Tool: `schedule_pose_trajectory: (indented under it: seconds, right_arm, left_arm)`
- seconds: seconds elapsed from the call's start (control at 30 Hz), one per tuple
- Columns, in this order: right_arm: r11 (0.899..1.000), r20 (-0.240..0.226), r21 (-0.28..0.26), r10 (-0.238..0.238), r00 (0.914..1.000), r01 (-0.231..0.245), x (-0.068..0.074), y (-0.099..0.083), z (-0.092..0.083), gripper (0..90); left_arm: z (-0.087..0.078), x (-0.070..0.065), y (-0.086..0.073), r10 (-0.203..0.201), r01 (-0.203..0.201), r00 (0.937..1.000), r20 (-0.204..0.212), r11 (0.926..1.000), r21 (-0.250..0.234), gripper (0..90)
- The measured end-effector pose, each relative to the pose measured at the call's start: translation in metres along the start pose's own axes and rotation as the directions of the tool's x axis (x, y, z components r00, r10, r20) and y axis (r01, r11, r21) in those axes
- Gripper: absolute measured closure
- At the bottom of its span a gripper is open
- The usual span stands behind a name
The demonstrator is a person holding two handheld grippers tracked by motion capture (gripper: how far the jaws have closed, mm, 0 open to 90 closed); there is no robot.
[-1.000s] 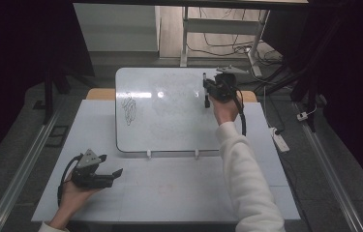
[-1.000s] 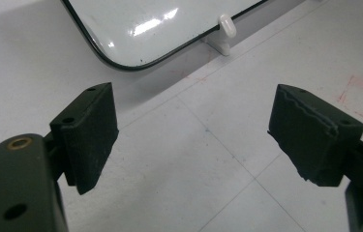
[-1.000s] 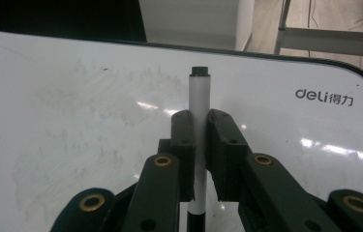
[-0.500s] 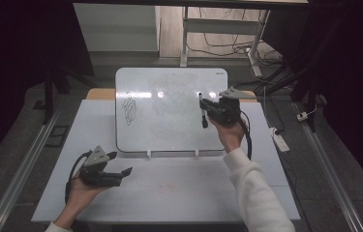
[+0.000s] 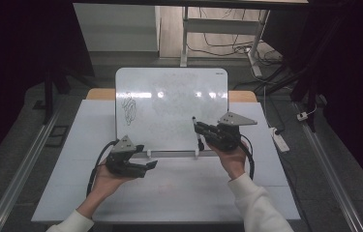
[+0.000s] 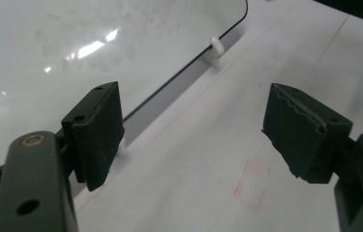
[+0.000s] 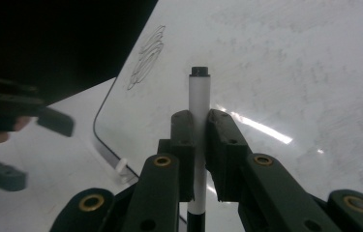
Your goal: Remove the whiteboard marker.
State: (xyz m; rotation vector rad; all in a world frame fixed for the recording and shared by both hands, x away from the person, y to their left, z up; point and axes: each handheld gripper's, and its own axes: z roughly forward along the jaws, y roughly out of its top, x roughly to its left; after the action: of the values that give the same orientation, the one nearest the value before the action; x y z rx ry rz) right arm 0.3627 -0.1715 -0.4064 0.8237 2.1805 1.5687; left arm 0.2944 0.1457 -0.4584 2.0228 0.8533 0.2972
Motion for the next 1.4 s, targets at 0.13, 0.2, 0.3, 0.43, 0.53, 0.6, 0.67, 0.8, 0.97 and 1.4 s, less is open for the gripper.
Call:
schedule_pose_trajectory:
  seconds: [0.13, 0.2, 0.3, 0.43, 0.53, 0.6, 0.67, 0.8, 0.97, 1.4]
  right_arm:
    - [1.0, -0.021, 0.003, -0.015, 0.9997, 0.015, 0.004, -0.007, -0.001, 80.6]
    - [1.0, -0.027, 0.012, -0.027, 0.9993, 0.028, 0.005, -0.009, 0.0, 80.6]
    - [0.999, -0.045, 0.02, -0.041, 0.9982, 0.042, 0.009, -0.009, 0.002, 80.6]
    - [0.997, -0.07, 0.036, -0.068, 0.9952, 0.07, 0.018, -0.01, 0.008, 80.6]
    - [0.994, -0.081, 0.049, -0.093, 0.9924, 0.097, 0.026, -0.011, 0.013, 80.5]
    - [0.993, -0.083, 0.055, -0.101, 0.9914, 0.106, 0.028, -0.011, 0.015, 80.5]
    - [0.991, -0.103, 0.061, -0.116, 0.9879, 0.122, 0.034, -0.013, 0.021, 80.6]
    - [0.988, -0.115, 0.07, -0.127, 0.9852, 0.136, 0.04, -0.016, 0.027, 80.5]
    - [0.987, -0.121, 0.071, -0.135, 0.9834, 0.145, 0.044, -0.016, 0.03, 80.6]
    - [0.982, -0.133, 0.067, -0.168, 0.9768, 0.178, 0.054, -0.016, 0.032, 80.5]
  left_arm:
    - [0.017, -0.005, 0.017, 0.007, -0.007, 0.9996, 0.027, 1.0, 0.004, 25.4]
    - [0.022, -0.007, 0.022, 0.01, -0.011, 0.9992, 0.039, 0.9999, 0.007, 26.6]
    - [0.03, -0.008, 0.027, 0.01, -0.01, 0.9981, 0.06, 0.9999, 0.01, 28.1]
    - [0.04, -0.01, 0.032, 0.009, -0.01, 0.9954, 0.096, 0.9999, 0.012, 29.6]
    - [0.047, -0.01, 0.035, -0.014, 0.013, 0.9884, 0.151, 0.9999, 0.01, 30.8]
    - [0.049, -0.01, 0.036, -0.017, 0.015, 0.9867, 0.162, 0.9998, 0.01, 32.0]
    - [0.055, -0.01, 0.037, -0.021, 0.018, 0.9822, 0.187, 0.9997, 0.014, 33.6]
    - [0.06, -0.009, 0.038, -0.044, 0.041, 0.9747, 0.219, 0.999, 0.018, 36.7]
    - [0.066, -0.007, 0.038, -0.069, 0.065, 0.9635, 0.259, 0.9976, 0.023, 42.3]
    - [0.08, -0.006, 0.035, -0.09, 0.079, 0.9353, 0.342, 0.9958, 0.046, 62.5]
